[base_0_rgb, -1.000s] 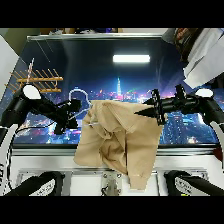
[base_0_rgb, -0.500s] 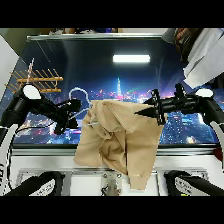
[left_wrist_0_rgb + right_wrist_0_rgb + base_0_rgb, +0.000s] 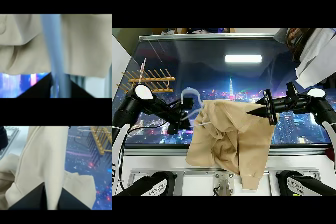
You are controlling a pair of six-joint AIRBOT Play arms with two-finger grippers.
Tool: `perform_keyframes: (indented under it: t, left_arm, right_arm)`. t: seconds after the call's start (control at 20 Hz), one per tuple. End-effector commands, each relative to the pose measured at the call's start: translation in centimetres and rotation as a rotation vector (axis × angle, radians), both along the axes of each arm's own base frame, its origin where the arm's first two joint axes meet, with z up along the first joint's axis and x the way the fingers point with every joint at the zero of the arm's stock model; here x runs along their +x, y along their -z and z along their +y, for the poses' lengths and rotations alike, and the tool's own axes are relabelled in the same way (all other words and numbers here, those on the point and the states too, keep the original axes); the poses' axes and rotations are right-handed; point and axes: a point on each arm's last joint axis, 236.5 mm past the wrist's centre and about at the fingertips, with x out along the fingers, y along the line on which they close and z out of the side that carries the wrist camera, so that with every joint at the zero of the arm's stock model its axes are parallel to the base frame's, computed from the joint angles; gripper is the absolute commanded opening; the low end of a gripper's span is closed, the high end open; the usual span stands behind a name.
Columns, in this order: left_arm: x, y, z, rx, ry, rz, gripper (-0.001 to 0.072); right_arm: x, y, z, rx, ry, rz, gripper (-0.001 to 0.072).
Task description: Fold the clothes and pants, and hang the long-sleeved shirts on hangers.
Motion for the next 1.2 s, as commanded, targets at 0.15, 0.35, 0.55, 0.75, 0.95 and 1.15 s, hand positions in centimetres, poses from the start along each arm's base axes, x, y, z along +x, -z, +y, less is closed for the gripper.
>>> perform_keyframes:
  t: [0.15,0.35,0.55,0.75,0.95,1.15]
  left_arm:
    - [1.4,0.0,-0.4,0.036,-0.262,0.107,0.0407]
    - [1.8,0.0,-0.1,0.043,-0.322,0.132,0.0406]
    - [3.0,-0.1,2.1,0.054,-0.499,0.202,0.0406]
    - [4.3,-1.3,4.4,0.038,-0.638,0.173,0.0406]
    - [7.3,-4.9,8.6,-0.021,-0.926,0.032,0.0406]
    - [8.1,-9.7,13.5,-0.109,-1.266,-0.063,0.0405]
  right_arm:
    - [-0.1,-0.1,0.0,0.004,-0.002,0.011,0.0028]
    - [-0.1,-0.1,0.0,0.004,-0.001,0.014,0.0028]
    - [-0.1,-0.1,0.0,0.004,-0.001,0.014,0.0028]
    - [-0.1,-0.2,0.0,0.004,0.002,0.025,0.0026]
    - [0.7,-1.3,-0.4,0.049,0.052,0.107,0.0026]
    - [2.2,-4.2,-2.4,0.130,0.155,0.091,0.0026]
